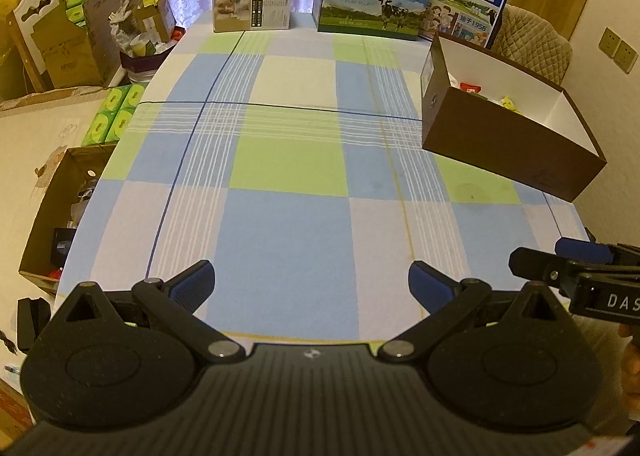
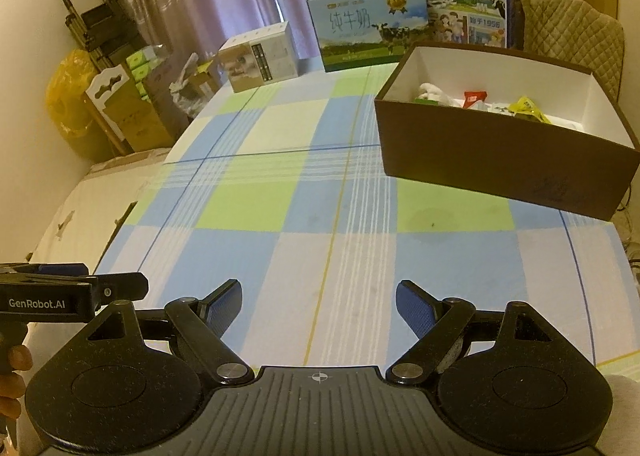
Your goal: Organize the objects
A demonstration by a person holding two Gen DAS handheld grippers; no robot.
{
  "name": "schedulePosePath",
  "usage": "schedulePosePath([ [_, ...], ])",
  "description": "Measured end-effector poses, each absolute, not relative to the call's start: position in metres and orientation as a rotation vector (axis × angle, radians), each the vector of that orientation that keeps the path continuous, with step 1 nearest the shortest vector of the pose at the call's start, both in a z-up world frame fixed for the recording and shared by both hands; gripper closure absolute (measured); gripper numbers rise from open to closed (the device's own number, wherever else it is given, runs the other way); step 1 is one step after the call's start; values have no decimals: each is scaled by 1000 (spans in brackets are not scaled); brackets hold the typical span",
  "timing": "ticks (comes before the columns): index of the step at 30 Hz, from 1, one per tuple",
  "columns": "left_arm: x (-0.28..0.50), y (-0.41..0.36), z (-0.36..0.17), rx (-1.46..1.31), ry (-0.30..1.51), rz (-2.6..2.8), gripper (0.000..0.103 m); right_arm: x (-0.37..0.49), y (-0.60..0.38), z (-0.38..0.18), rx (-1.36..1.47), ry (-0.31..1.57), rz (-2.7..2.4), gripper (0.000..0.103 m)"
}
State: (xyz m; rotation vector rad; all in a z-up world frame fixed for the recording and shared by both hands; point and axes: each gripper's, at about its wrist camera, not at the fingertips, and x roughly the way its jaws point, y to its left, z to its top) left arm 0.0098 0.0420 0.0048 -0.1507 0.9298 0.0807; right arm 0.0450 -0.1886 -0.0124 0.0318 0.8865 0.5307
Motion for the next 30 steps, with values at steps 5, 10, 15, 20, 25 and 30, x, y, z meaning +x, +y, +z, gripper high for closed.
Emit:
schedulePosePath([
  [5,11,42,3,-152,939,80,1,46,-188,-17,29,900,531,22],
  [10,14,40,-3,-156,956,67,1,47,-187,-23,25,913,530,22],
  [15,16,39,-9,-155,974,60,1,49,-188,-28,28,927,522,22],
  [20,20,38,-15,-157,988,55,1,52,-189,-32,28,940,515,22],
  [25,25,36,-20,-160,1000,50,1,53,-189,-37,26,954,508,22],
  [30,28,33,-24,-158,1009,41,1,55,-191,-41,21,960,503,22],
])
